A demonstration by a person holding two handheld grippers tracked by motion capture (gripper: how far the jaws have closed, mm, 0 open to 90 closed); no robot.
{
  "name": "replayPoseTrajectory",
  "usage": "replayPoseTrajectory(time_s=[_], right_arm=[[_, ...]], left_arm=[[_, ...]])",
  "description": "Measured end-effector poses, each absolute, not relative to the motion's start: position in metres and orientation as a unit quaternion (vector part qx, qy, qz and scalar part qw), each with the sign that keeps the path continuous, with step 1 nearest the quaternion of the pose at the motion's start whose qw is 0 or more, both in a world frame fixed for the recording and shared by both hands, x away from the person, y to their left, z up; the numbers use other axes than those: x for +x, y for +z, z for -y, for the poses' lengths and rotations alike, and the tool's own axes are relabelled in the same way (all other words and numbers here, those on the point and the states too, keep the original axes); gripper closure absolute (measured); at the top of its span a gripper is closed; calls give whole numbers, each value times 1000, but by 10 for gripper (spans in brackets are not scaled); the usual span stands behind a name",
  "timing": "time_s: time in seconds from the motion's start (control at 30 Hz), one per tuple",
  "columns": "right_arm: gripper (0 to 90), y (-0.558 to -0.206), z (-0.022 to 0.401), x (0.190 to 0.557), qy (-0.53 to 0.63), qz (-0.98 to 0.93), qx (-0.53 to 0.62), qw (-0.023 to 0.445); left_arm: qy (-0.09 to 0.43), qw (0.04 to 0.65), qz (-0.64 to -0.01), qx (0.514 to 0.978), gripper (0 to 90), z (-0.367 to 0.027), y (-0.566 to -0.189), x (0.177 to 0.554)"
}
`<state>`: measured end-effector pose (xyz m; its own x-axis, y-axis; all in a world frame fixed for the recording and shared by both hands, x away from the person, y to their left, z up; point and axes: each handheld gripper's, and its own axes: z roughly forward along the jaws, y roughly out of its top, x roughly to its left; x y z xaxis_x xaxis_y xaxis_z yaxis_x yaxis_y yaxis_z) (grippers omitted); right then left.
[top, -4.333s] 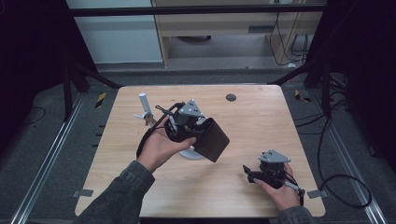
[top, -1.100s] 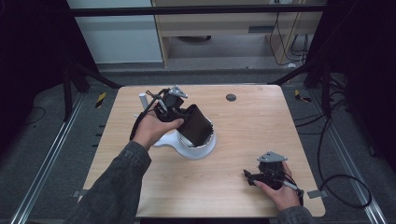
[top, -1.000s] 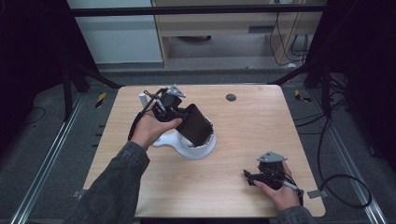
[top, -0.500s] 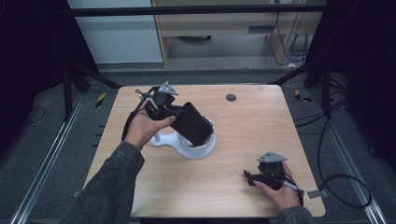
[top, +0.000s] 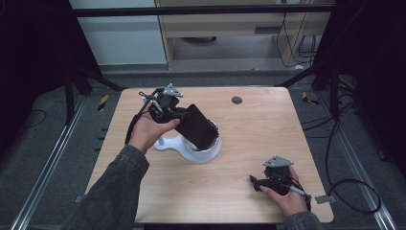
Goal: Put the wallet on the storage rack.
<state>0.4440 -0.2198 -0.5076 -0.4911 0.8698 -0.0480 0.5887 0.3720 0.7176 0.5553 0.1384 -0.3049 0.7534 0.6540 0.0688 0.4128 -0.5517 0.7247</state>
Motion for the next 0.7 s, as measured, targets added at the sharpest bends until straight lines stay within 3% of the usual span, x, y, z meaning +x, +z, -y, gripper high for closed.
replayPoseTrajectory(time_s=[0.7], right_arm=[[71,-508,219,444,325,-800,457,211]], left_arm=[[167,384,-319,850,630,-154,-296,554]])
